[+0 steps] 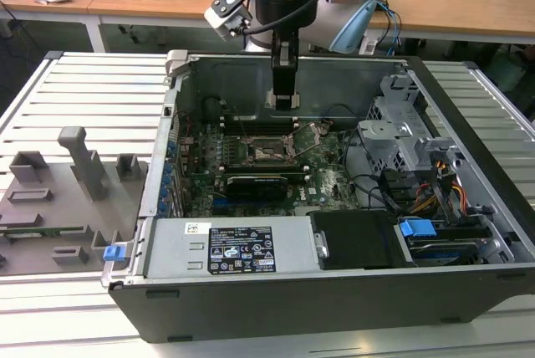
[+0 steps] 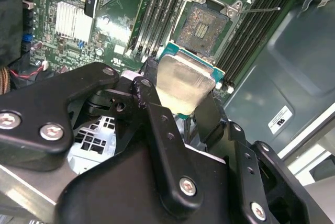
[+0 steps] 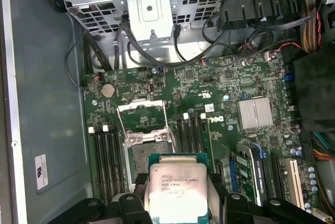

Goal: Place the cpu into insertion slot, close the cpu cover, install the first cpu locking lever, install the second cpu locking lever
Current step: 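Place the cpu into insertion slot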

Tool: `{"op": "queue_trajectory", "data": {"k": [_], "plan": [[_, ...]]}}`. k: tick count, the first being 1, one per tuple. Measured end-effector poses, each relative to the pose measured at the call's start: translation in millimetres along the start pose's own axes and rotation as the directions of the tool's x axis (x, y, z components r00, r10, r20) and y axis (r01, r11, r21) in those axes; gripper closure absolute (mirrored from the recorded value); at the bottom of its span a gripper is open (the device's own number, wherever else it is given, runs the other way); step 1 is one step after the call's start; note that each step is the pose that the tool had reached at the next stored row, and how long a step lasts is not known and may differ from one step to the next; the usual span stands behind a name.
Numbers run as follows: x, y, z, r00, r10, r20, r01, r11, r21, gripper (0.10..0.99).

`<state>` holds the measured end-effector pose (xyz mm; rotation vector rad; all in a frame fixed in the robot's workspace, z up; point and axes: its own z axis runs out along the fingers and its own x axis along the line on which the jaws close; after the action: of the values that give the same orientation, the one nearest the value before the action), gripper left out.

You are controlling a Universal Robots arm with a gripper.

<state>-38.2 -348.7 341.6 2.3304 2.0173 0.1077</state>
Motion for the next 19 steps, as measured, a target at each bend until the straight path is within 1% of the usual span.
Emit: {"op": "queue_trajectory", "data": {"k": [8,11,17,19], "plan": [[-0.1,-0.7,6.4,1.0,0.0,0.0001,0.0,1.0,0.0,0.557],[-0.2,-1.1,10.5,1.0,0.0,0.0001,0.0,1.0,0.0,0.557],[-0.4,-2.4,23.3,1.0,-0.001,0.0,0.001,1.0,0.0,0.557],[-0.4,-2.8,27.2,0.9994,-0.035,-0.003,0.035,0.9994,0.001,0.557]]}}
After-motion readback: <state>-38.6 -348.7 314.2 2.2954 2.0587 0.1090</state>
